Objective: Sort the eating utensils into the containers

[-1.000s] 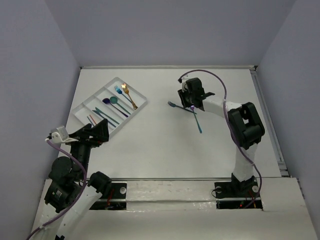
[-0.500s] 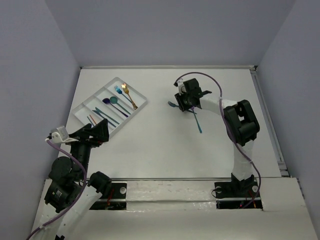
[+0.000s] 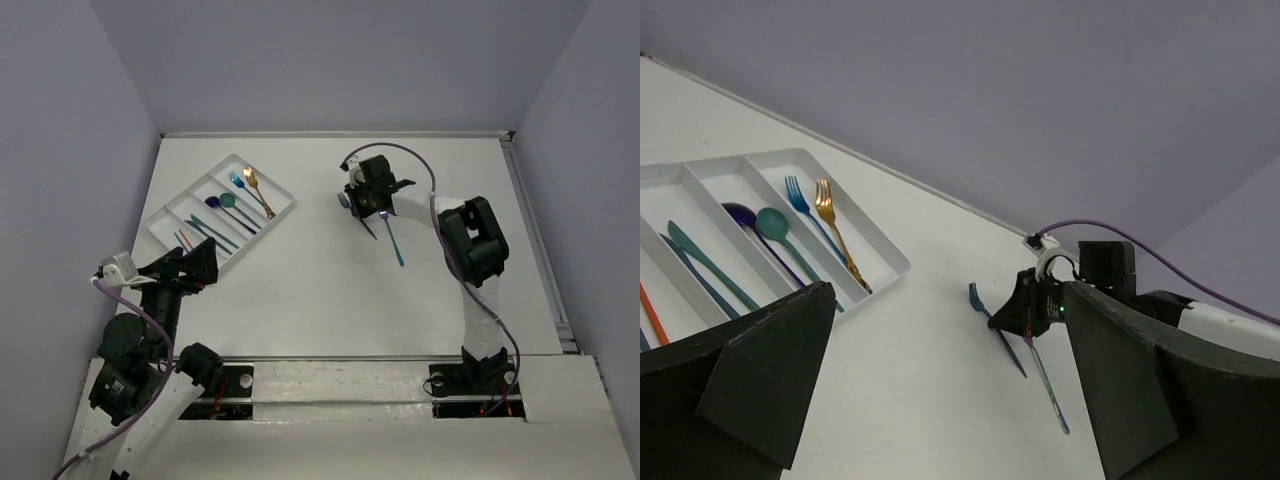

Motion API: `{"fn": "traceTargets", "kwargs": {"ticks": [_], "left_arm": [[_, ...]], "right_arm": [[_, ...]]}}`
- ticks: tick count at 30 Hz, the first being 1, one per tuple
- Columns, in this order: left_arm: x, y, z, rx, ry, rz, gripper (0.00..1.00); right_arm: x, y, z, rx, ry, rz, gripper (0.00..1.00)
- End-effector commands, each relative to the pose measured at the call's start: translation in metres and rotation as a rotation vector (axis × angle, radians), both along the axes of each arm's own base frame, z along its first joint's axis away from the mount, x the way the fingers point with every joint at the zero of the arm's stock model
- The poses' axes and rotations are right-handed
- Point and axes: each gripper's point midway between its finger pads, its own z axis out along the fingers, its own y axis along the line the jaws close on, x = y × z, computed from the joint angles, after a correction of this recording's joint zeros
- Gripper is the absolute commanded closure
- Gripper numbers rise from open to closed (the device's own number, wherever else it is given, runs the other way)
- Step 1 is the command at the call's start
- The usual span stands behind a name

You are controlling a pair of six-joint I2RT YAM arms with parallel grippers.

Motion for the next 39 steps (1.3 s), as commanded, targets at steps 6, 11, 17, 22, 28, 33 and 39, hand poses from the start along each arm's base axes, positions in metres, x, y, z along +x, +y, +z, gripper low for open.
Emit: {"fn": "traceTargets", "kwargs": {"ticks": [6,11,17,22,28,33,39], "left_arm": [[0.001,-0.001,0.008,-0.004,-0.032,-0.002,0.01],[0.001,-0.002,0.008,-0.002,-0.032,-0.005,0.01],[0.0,-0.001,0.008,-0.003,-0.033,-0.003,0.01],[-0.001,0.0,0.009,-0.006,-0.038,-0.003,0.01],[-0.002,0.0,0.01,-0.01,-0.044,-0.003,0.01],[-0.002,0.001,0.01,-0.009,-0.045,-0.002,0.01],[-0.002,0.001,0.01,-0.011,-0.046,-0.002,0.01]], "right_arm": [[0.025,0.043,0.088,0.253,-0.196,0.001,1.0],[0.009,0.103,0.158,0.434,-0.281,0.11,1.0],[0.01,0.182,0.171,0.531,-0.294,0.192,1.0],[0.024,0.234,0.163,0.603,-0.278,0.221,1.0],[0.047,0.26,0.16,0.691,-0.301,0.186,1.0],[0.06,0.271,0.146,0.685,-0.312,0.151,0.99],[0.057,0.271,0.11,0.633,-0.264,0.123,0.87]]}}
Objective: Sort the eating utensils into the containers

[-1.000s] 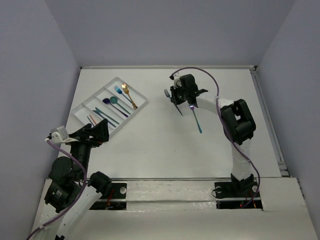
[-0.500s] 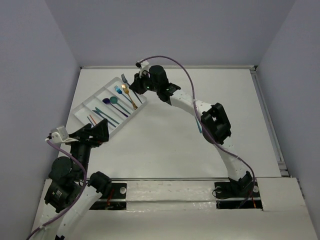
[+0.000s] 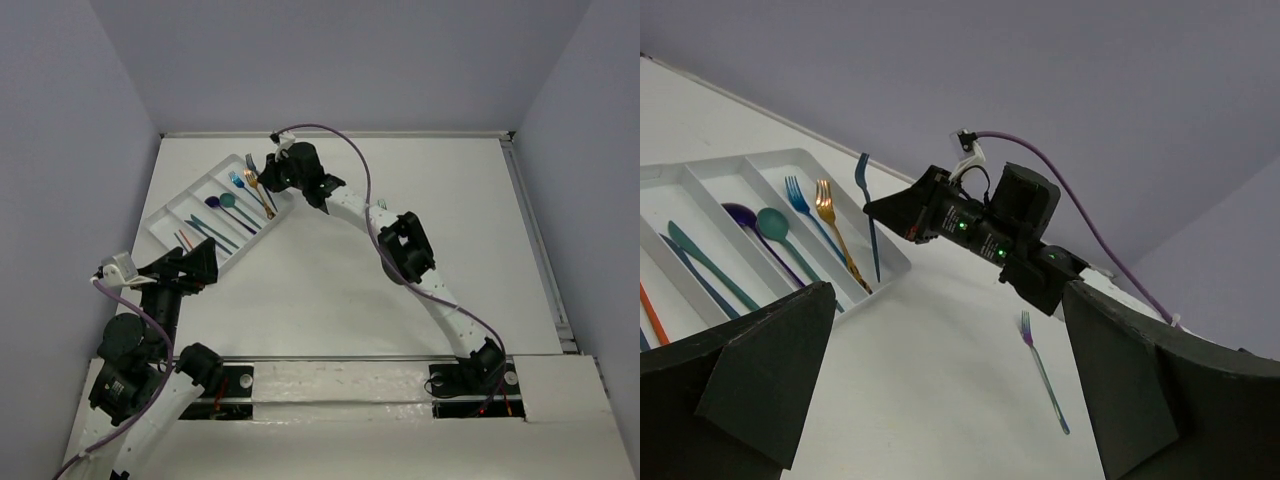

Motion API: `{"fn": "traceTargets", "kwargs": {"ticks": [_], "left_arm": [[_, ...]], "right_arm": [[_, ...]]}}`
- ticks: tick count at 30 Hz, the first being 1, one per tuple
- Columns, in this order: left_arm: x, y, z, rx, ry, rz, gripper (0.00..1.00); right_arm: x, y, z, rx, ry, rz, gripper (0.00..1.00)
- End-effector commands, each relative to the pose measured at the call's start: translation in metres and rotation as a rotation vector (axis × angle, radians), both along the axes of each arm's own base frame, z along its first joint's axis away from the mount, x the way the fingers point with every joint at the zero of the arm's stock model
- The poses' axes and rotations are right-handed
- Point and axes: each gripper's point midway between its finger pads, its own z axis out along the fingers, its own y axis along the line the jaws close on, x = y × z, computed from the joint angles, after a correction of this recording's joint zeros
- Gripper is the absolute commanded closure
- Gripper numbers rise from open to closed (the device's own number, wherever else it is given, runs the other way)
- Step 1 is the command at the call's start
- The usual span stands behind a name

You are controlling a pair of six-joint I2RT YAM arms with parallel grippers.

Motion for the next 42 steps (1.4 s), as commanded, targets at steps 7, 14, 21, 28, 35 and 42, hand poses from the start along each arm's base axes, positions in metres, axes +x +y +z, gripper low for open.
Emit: {"fn": "traceTargets", "kwargs": {"ticks": [7,14,21,28,35,42], "left_arm": [[-0.002,0.0,0.01,-0.012,-0.044,-0.003,0.01],[-0.002,0.0,0.01,-0.013,-0.045,-0.006,0.01],[-0.003,-0.001,0.011,-0.014,-0.05,-0.012,0.01],[-0.006,0.001,0.013,-0.02,-0.066,-0.014,0.01],[-0.007,0.0,0.014,-0.022,-0.071,-0.025,0.01],[-0.007,0.0,0.013,-0.02,-0.069,-0.025,0.01]], "right_arm": [[-0.009,0.008,0.038,0.047,-0.057,0.014,0.56],[-0.019,-0.005,0.055,0.033,-0.078,0.0,0.51],[-0.037,-0.082,0.111,0.003,-0.169,-0.217,0.52],[-0.068,-0.252,0.037,-0.246,0.062,-0.615,0.57],[-0.121,-0.359,-0.03,-0.367,0.3,-0.786,0.57],[-0.125,-0.373,-0.064,-0.519,0.38,-0.796,0.56]]}}
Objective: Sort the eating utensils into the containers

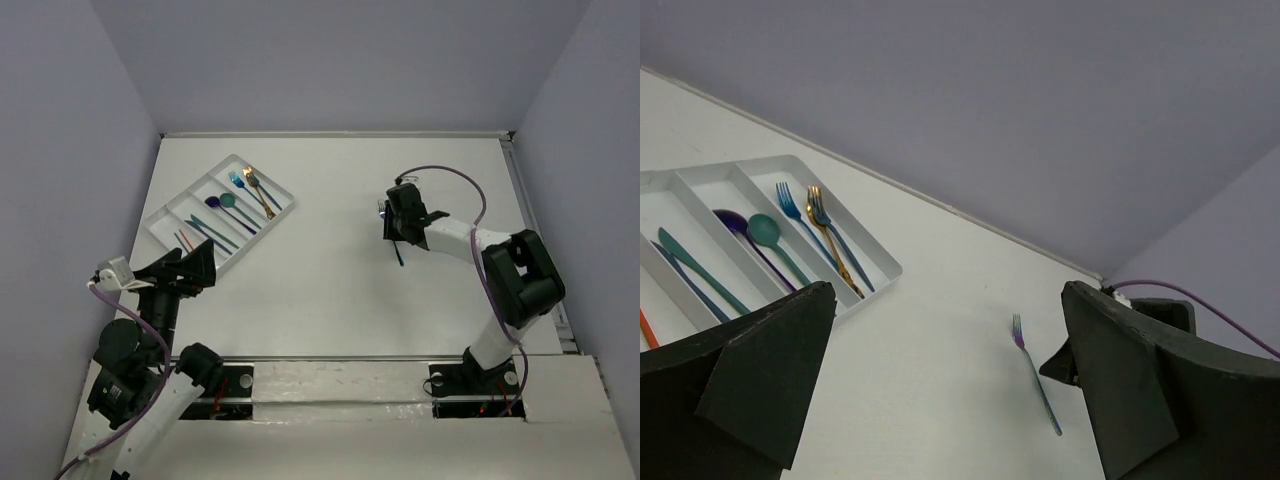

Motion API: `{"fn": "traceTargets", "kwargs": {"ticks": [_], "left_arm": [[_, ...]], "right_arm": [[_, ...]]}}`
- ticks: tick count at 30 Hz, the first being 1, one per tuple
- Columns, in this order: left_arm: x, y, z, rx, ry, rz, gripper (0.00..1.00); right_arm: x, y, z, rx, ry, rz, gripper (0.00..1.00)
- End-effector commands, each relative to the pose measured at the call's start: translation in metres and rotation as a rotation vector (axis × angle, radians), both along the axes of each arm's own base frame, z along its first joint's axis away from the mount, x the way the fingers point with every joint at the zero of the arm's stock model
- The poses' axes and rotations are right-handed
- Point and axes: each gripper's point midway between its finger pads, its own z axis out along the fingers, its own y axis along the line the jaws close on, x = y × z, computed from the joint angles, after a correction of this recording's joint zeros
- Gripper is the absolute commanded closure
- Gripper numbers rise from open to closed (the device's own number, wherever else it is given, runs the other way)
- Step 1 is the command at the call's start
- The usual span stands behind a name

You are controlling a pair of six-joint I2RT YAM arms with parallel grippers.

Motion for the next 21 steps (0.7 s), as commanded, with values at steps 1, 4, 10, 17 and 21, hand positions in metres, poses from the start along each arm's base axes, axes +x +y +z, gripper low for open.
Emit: {"fn": "traceTargets", "kwargs": {"ticks": [1,4,10,17,21], "left_arm": [[-0.002,-0.001,0.009,-0.011,-0.043,-0.011,0.01],[-0.002,-0.001,0.009,-0.009,-0.043,-0.01,0.01],[-0.001,-0.001,0.009,-0.008,-0.04,-0.01,0.01],[0.0,-0.001,0.008,-0.006,-0.035,-0.004,0.01],[0.001,-0.001,0.008,-0.004,-0.031,-0.004,0.01]], "right_arm": [[0.011,0.001,-0.007,-0.042,0.028,-0.008,0.56],[0.017,0.005,-0.014,-0.046,0.037,0.013,0.56],[0.029,0.006,-0.031,-0.084,0.065,0.004,0.73],[0.047,0.031,-0.005,0.003,0.005,0.08,1.0],[0.061,0.079,0.051,0.055,-0.139,0.204,1.0]]}}
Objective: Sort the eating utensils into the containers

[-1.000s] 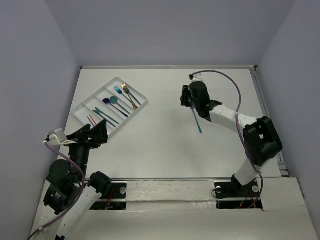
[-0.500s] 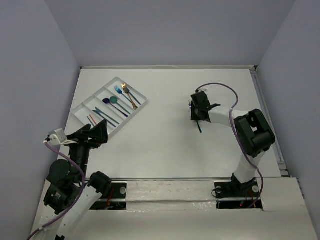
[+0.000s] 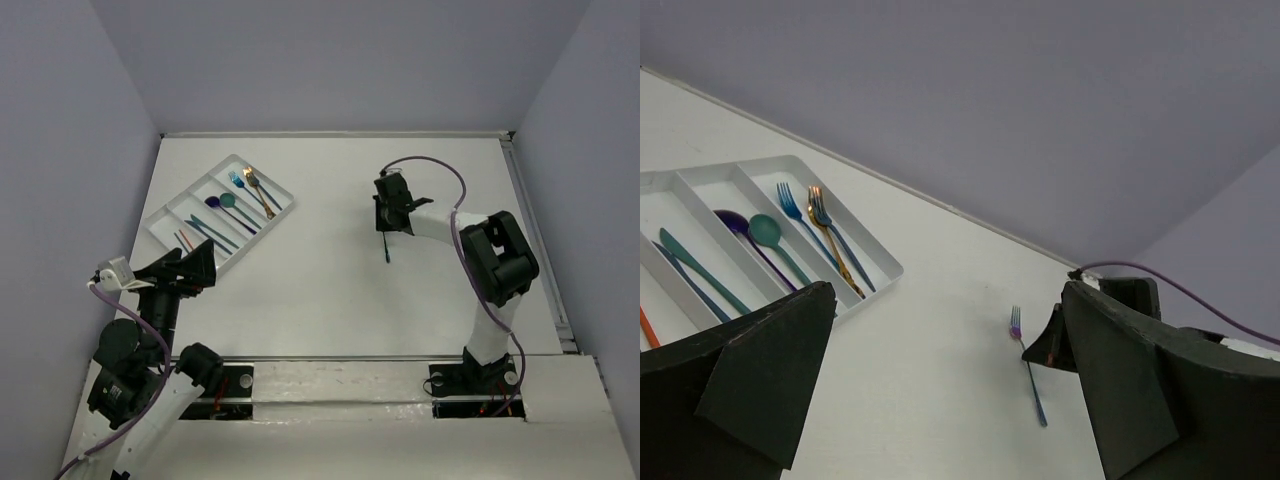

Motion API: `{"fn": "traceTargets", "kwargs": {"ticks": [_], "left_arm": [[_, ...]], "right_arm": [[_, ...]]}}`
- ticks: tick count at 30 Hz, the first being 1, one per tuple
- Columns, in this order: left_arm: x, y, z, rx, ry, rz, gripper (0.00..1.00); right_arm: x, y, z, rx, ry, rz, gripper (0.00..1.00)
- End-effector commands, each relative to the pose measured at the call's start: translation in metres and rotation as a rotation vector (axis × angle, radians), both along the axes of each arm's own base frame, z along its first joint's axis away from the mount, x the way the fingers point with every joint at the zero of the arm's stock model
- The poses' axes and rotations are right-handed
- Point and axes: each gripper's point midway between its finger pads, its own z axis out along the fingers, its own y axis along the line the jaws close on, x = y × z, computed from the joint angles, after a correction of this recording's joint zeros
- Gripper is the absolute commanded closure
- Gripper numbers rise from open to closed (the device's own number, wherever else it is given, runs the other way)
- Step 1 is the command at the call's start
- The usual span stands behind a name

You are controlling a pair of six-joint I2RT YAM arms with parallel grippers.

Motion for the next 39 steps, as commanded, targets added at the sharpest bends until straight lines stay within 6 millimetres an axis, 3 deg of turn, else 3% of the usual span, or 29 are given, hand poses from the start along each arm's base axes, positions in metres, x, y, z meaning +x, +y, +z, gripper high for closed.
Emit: {"fn": "traceTargets", "kwargs": {"ticks": [1,2,4,8,11,19,20,21,22,29,32,36,39], "left_arm": [[0.001,-0.001,0.008,-0.008,-0.032,-0.003,0.01],[0.001,-0.002,0.007,-0.006,-0.03,-0.005,0.01],[0.001,-0.002,0.008,-0.005,-0.029,-0.005,0.01],[0.002,-0.002,0.006,-0.002,-0.023,-0.002,0.01],[0.003,-0.002,0.006,-0.002,-0.022,0.0,0.01],[0.003,-0.001,0.005,0.003,-0.017,0.006,0.01],[0.003,0.0,0.005,0.001,-0.018,0.008,0.01],[0.003,-0.001,0.005,0.003,-0.017,0.006,0.01],[0.003,0.0,0.005,0.003,-0.019,0.007,0.01],[0.002,0.0,0.005,0.0,-0.019,0.009,0.01],[0.001,0.001,0.007,-0.003,-0.025,0.009,0.01],[0.001,0.001,0.007,-0.005,-0.026,0.009,0.01],[0.001,0.001,0.006,-0.003,-0.025,0.009,0.01]], "right_arm": [[0.031,0.068,0.088,0.114,-0.225,0.17,1.0],[0.037,0.095,0.114,0.153,-0.296,0.233,1.0],[0.044,0.127,0.145,0.209,-0.374,0.316,1.0],[0.063,0.192,0.181,0.343,-0.518,0.441,1.0],[0.075,0.232,0.195,0.447,-0.561,0.522,1.0],[0.095,0.321,0.191,0.593,-0.605,0.659,1.0],[0.099,0.325,0.189,0.594,-0.606,0.66,1.0],[0.096,0.33,0.208,0.609,-0.641,0.671,1.0],[0.101,0.343,0.189,0.608,-0.635,0.677,1.0],[0.112,0.357,0.184,0.619,-0.681,0.673,1.0],[0.112,0.36,0.168,0.617,-0.647,0.678,1.0],[0.098,0.369,0.135,0.603,-0.582,0.689,1.0],[0.086,0.378,0.123,0.584,-0.562,0.696,0.98]]}}
